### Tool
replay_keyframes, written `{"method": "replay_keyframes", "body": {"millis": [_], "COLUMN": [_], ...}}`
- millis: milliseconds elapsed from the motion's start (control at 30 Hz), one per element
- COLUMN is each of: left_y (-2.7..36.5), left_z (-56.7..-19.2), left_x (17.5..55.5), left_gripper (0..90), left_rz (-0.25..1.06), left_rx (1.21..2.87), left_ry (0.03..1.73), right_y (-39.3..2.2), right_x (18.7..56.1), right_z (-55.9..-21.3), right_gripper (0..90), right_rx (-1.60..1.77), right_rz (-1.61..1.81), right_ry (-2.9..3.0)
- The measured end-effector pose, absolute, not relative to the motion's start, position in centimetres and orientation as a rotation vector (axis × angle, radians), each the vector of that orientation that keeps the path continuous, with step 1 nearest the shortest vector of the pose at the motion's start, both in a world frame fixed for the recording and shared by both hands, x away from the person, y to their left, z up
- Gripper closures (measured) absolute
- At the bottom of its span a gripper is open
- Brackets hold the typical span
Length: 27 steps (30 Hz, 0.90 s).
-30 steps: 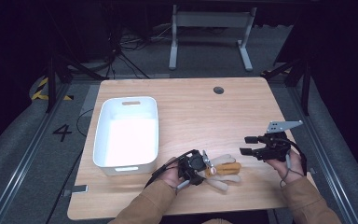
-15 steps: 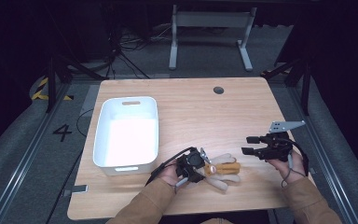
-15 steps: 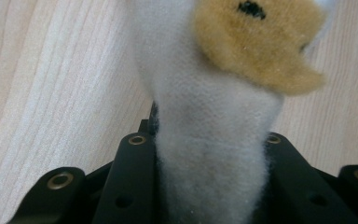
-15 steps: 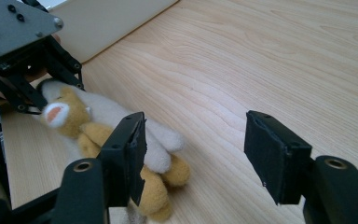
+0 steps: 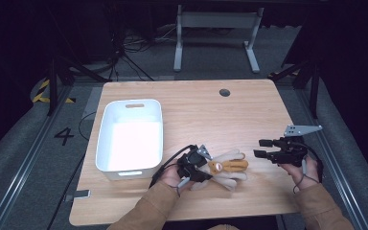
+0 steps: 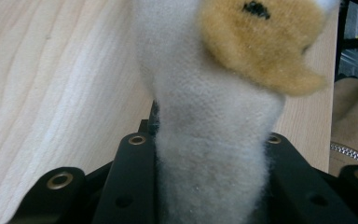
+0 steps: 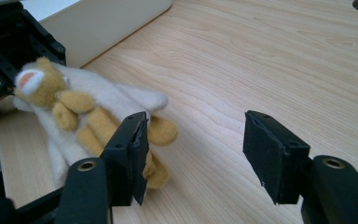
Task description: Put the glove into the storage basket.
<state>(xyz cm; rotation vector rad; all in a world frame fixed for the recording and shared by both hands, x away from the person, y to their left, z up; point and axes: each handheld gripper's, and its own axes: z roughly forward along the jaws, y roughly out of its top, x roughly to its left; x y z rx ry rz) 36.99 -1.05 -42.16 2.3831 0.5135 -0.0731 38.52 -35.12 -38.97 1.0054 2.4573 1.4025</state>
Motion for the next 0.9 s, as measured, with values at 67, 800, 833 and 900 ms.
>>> {"method": "replay_keyframes", "body": {"millis": [67, 800, 833, 900], "left_y": [-0.8, 1.5, 1.6, 1.7], "left_z": [-42.0, -39.0, -38.7, -38.4], "left_x": [37.2, 37.1, 37.1, 37.3], "left_gripper": [70.9, 69.5, 69.6, 69.6], "left_rz": [-0.112, -0.030, -0.023, -0.007], "left_rx": [2.356, 2.187, 2.197, 2.218], "left_ry": [0.531, 0.706, 0.745, 0.771], "right_y": [-35.1, -33.7, -33.5, -33.2], "right_x": [38.6, 39.5, 39.7, 40.0], "right_z": [-38.9, -39.1, -39.3, -39.4], "right_gripper": [40.9, 70.6, 70.8, 70.9], "right_rx": [1.000, 0.950, 0.951, 0.943], "right_rz": [1.400, 1.250, 1.227, 1.209], "right_ry": [2.453, 2.465, 2.477, 2.484]}}
